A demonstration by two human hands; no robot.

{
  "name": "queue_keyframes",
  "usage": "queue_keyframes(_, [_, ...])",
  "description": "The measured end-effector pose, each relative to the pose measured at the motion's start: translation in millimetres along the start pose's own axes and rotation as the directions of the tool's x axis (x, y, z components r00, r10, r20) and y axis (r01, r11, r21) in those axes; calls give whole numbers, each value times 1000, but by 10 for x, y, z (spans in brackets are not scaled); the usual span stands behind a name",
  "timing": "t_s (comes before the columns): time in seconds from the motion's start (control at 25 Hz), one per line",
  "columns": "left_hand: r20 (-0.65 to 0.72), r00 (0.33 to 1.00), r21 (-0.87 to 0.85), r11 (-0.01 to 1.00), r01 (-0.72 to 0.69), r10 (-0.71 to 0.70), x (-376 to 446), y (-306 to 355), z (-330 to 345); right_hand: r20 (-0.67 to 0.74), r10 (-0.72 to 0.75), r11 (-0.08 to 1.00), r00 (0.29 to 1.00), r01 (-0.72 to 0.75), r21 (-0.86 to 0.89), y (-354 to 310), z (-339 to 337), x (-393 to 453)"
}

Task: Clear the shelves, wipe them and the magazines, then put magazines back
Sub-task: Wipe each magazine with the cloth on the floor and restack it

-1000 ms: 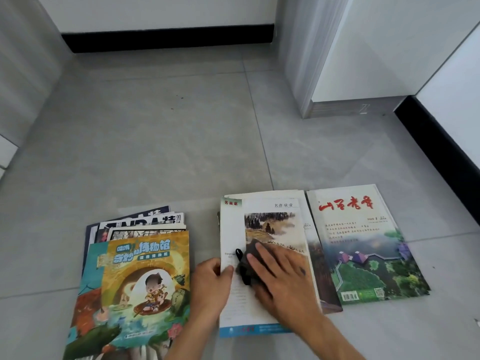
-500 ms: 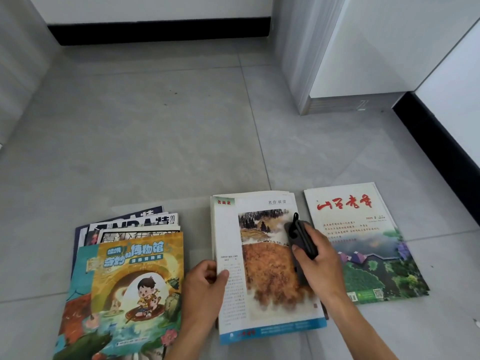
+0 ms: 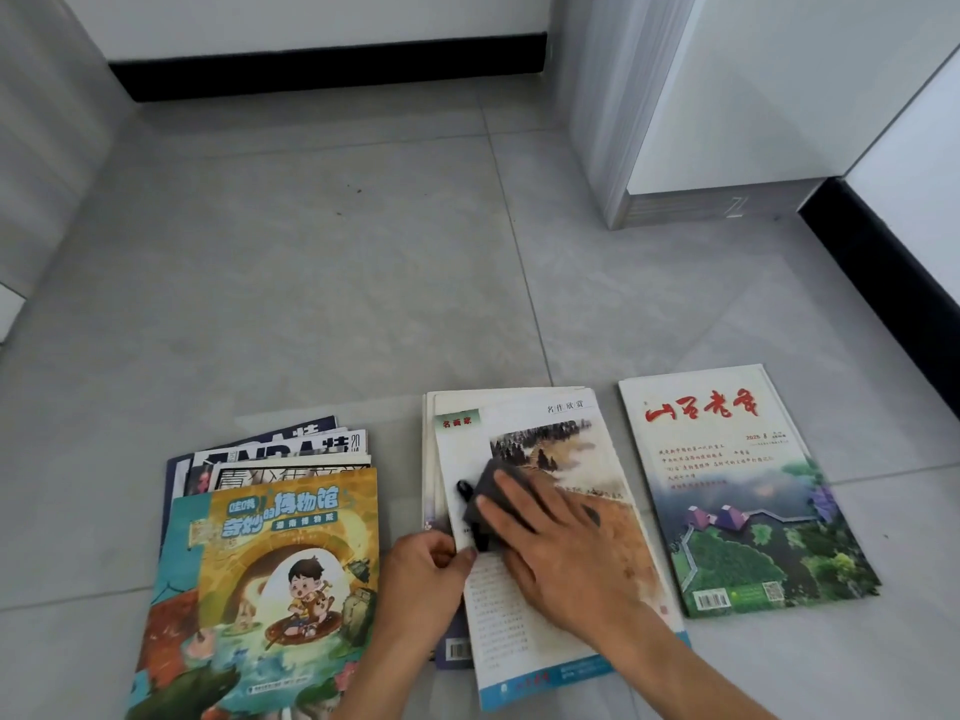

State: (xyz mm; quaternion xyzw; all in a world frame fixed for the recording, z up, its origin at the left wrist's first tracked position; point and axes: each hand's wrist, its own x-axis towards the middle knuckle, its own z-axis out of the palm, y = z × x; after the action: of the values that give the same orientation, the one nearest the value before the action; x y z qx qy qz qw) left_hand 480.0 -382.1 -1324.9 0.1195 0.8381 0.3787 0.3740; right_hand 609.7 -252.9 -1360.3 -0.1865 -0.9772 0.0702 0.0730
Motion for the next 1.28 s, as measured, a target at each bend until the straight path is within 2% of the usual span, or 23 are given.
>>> queue_keyframes(0.04, [-22,999,-40,999,28,-29,-6,-10,-8,24,-60,998,998,61,-13,67,7,34])
queue_keyframes(0.08, [-36,998,-68,997,44,-46,-20,-7,-2,32,-9,1000,999,9,3,182,1,96])
queue_keyframes(0.12, [-45,998,-77,996,44,-48,-26,-8,8,-8,138,990,990,-138,21,301,-3,182])
queue_keyframes(0.2, [-47,998,-65,997,35,-38,-10,-22,19,-29,466,883,884,-462,88,309,-38,363])
queue_keyframes(0.24, [-42,998,-61,998,36,-38,5,-20,18,-30,524,849,851,-520,98,168,-31,439])
queue_keyframes(0.28, [-35,998,-62,997,42,-44,19,-21,15,-29,481,874,876,-476,95,-30,4,485])
queue_keyframes(0.36, [-23,999,-71,996,48,-50,43,-31,0,-13,166,985,986,-165,56,-301,92,475])
queue_keyframes(0.4, [-13,999,-73,996,45,-46,48,-42,-6,4,12,999,1000,-12,47,-224,101,482])
queue_keyframes(0.44, [-1,999,-78,996,42,-42,51,-53,-11,13,-42,998,999,41,40,-41,83,523])
queue_keyframes(0.48, [13,999,-90,995,40,-39,51,-68,-14,16,19,999,1000,-20,34,166,54,582])
queue_keyframes(0.52, [27,999,-107,994,37,-35,49,-92,-24,-12,193,980,981,-192,50,363,26,645])
queue_keyframes(0.6, [52,998,-161,986,35,-26,42,-154,-45,-81,562,824,823,-549,142,498,-47,725])
queue_keyframes(0.64, [56,998,-185,982,37,-27,35,-179,-52,-86,601,796,794,-586,151,372,-40,761])
queue_keyframes(0.68, [54,998,-204,978,40,-30,26,-201,-62,-71,539,839,839,-527,139,165,5,775])
queue_keyframes(0.76, [48,998,-229,973,42,-32,23,-211,-67,31,152,982,988,-154,108,-225,56,675])
queue_keyframes(0.84, [42,999,-220,975,38,-30,32,-204,-61,53,-93,991,994,87,98,-134,54,629])
queue_keyframes(0.88, [36,999,-198,980,33,-27,37,-199,-59,44,-33,995,998,29,94,44,56,652])
queue_keyframes(0.92, [27,999,-166,986,24,-20,42,-198,-54,15,138,986,990,-139,97,224,50,682])
queue_keyframes(1.0, [4,1000,-100,995,13,-13,43,-176,-48,-73,512,855,856,-499,142,471,-12,707])
queue_keyframes(1.04, [-4,1000,-74,997,10,-11,45,-156,-45,-82,582,811,809,-570,134,416,-13,716])
queue_keyframes(1.12, [-12,1000,-27,1000,10,-11,41,-112,-43,-24,479,873,877,-474,113,29,38,689])
queue_keyframes(1.2, [-17,1000,-21,1000,8,-9,47,-92,-54,51,130,984,990,-135,117,-344,33,567])
queue_keyframes(1.28, [4,1000,-36,999,16,-16,58,-102,-60,95,-83,990,992,71,121,-195,15,543])
